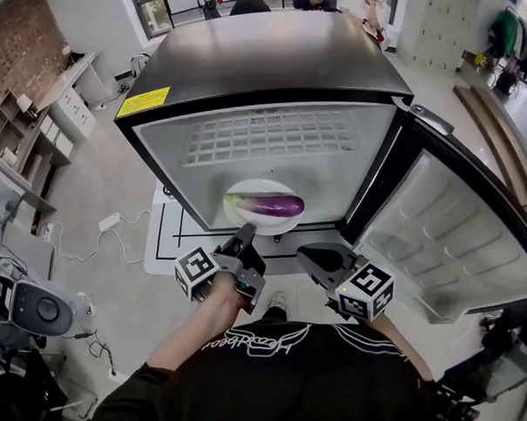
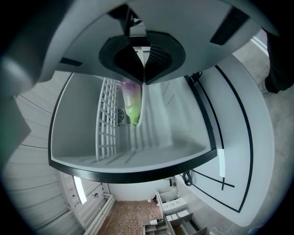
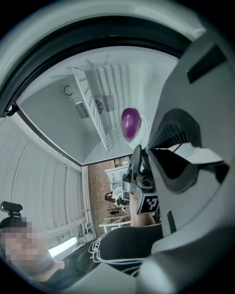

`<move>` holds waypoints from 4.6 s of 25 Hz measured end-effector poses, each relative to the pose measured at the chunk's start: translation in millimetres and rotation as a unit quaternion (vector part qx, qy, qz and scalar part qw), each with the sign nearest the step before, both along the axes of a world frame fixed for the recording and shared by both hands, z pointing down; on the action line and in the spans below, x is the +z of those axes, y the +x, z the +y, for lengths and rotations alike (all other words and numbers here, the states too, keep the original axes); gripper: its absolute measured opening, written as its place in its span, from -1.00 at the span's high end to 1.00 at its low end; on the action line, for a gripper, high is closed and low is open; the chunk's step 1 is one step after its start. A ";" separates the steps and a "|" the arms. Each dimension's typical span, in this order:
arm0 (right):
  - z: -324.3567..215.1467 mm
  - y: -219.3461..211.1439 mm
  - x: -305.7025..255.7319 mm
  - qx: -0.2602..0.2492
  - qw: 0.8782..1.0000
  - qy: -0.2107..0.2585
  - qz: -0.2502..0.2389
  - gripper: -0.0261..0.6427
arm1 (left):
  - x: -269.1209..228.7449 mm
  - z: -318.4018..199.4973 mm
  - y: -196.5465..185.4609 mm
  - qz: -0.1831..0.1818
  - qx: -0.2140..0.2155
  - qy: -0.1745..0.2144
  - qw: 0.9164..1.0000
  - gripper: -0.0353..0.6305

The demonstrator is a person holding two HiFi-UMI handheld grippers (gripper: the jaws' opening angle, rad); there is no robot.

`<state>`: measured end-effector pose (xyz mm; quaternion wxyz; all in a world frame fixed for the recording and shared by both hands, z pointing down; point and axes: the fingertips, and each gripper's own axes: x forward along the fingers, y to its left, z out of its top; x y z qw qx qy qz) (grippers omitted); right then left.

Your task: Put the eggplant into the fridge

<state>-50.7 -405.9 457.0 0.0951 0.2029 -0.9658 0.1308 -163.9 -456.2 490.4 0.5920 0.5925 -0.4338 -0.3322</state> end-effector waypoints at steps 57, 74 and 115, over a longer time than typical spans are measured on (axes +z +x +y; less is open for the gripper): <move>-74.9 1.6 28.4 0.014 0.993 -0.118 -0.024 0.90 | 74.5 -129.3 29.8 -0.021 0.027 -0.156 0.987 0.82; -72.1 10.2 26.0 0.021 0.992 -0.124 -0.028 0.90 | 66.3 -110.5 52.1 -0.151 0.169 -0.128 0.966 0.41; 117.6 69.4 -71.8 -0.038 0.998 0.042 -0.038 0.90 | -112.8 175.5 132.6 -0.433 0.264 0.359 0.784 0.87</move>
